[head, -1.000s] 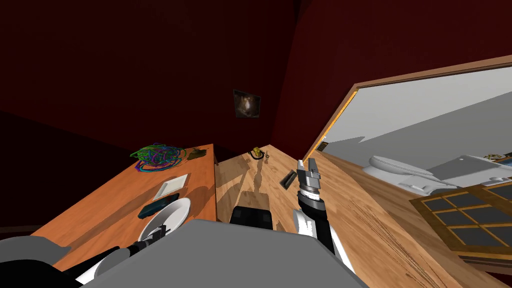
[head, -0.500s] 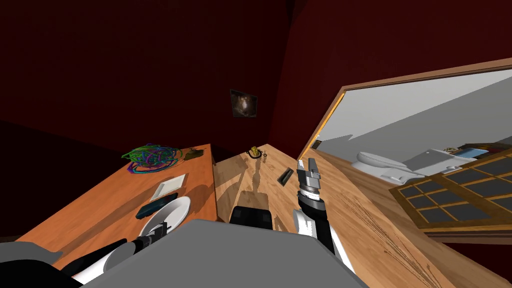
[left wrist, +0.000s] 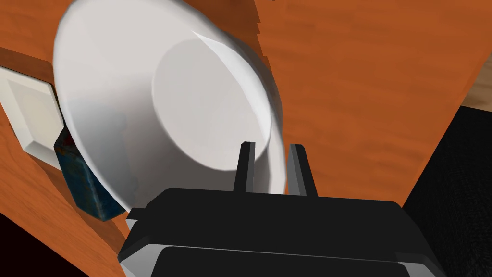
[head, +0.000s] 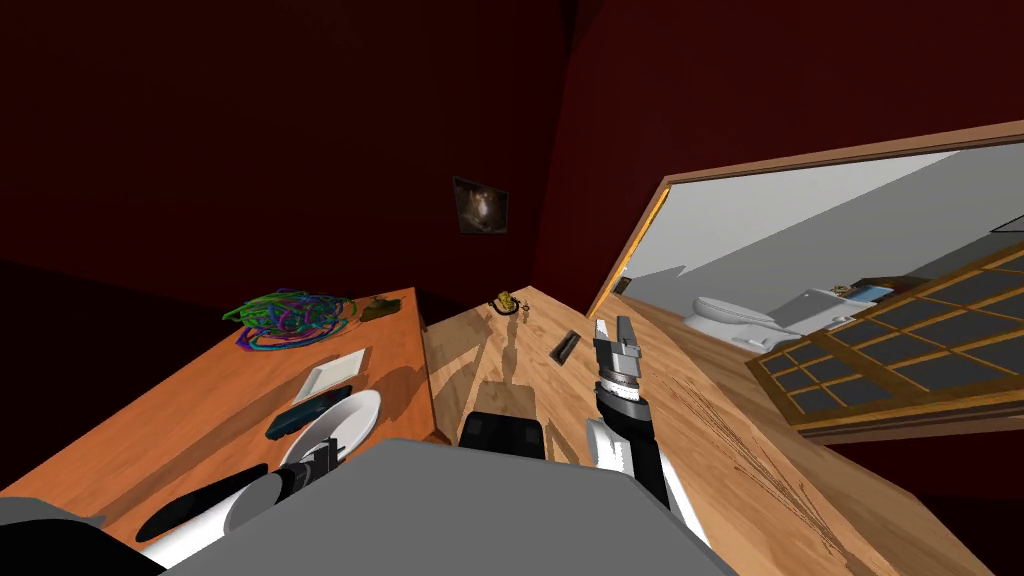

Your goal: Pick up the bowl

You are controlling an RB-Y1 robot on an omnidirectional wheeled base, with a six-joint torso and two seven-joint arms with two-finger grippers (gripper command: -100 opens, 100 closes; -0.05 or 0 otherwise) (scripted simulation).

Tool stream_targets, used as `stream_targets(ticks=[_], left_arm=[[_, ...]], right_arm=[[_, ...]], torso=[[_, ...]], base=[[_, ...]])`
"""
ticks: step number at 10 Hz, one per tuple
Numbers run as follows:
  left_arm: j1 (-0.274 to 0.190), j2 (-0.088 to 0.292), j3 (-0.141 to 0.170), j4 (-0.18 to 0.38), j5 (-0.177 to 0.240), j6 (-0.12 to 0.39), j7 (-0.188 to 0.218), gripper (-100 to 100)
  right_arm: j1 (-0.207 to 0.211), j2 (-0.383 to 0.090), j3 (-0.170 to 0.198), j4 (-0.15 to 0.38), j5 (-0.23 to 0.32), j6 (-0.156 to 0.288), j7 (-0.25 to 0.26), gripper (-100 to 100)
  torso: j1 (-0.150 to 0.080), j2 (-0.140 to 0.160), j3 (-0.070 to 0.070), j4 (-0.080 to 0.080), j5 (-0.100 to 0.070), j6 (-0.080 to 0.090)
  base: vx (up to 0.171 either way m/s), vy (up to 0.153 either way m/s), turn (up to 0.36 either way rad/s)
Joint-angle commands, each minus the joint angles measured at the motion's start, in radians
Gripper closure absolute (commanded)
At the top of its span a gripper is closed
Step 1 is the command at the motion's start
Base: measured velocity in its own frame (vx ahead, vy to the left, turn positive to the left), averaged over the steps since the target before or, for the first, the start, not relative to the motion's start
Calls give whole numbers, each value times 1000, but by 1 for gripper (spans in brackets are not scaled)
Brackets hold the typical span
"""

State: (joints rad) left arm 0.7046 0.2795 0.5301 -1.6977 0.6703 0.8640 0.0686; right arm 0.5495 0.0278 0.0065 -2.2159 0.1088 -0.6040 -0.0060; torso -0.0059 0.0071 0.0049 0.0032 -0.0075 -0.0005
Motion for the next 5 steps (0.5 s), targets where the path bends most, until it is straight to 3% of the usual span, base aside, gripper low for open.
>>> stream_targets(ticks=[1,2,3,4,5], left_arm=[[1,3,-3,-4,-4,1,34,100],[2,20,-24,-15,-29,-3,71,100],[2,20,-24,-15,-29,-3,96,100],[0,17,-22,-10,-26,-5,75,100],[-1,17,-23,-10,-27,-5,81,0]], right_arm=[[0,0,0,0,0,0,0,0],[0,0,0,0,0,0,0,0],[0,0,0,0,0,0,0,0],[0,0,0,0,0,0,0,0],[0,0,0,0,0,0,0,0]], torso=[[0,0,0,0,0,0],[0,-2,-1,0,0,0],[-1,-2,-1,0,-1,1],[-2,-1,-1,0,-1,0],[-1,-3,-1,0,-1,0]], base=[[-38,-4,4],[-57,-16,-160],[-66,-17,-97],[-25,-7,-9],[0,0,0]])
